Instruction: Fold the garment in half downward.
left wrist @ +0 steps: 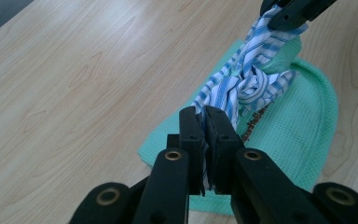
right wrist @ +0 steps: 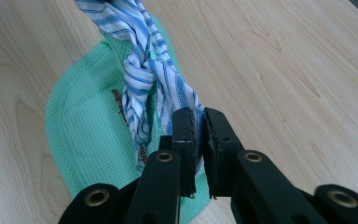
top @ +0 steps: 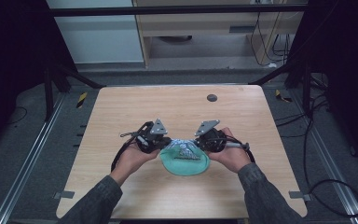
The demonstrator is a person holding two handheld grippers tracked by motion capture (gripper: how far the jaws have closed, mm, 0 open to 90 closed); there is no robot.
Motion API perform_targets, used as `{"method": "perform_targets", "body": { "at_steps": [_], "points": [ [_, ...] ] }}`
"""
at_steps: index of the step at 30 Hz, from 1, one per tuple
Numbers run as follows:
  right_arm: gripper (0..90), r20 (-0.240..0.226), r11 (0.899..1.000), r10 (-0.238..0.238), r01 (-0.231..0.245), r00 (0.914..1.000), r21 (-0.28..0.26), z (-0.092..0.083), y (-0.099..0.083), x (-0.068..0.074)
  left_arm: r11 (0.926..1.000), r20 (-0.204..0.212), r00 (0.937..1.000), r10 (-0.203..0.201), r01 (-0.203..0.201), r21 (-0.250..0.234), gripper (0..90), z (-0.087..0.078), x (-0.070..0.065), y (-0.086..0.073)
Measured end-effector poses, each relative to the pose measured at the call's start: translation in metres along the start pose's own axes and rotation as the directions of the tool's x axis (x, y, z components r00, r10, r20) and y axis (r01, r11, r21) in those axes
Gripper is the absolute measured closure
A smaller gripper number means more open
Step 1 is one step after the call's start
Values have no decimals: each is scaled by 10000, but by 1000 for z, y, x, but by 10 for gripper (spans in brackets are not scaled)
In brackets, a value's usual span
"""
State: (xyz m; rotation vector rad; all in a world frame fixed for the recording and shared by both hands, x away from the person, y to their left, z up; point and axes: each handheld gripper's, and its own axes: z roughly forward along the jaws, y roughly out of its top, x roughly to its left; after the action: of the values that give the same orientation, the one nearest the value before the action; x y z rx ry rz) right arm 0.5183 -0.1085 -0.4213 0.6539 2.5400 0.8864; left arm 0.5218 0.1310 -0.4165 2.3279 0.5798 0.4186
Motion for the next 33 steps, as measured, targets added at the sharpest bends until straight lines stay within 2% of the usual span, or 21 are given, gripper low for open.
{"method": "perform_targets", "body": {
  "at_steps": [11,18,33],
  "points": [
    [832,-10,10000,-60,60,10000,-38,-2,-5,7,10000,8,10000,3,-3,1,862,0,-4,-5],
    [824,-59,10000,-77,76,10000,-43,-3,-8,8,9998,67,9999,-142,143,-108,861,3,-9,-10],
    [820,-248,9999,-2,4,9997,114,0,-21,19,9998,344,9992,-195,197,-39,858,8,-16,-22]
  ]
}}
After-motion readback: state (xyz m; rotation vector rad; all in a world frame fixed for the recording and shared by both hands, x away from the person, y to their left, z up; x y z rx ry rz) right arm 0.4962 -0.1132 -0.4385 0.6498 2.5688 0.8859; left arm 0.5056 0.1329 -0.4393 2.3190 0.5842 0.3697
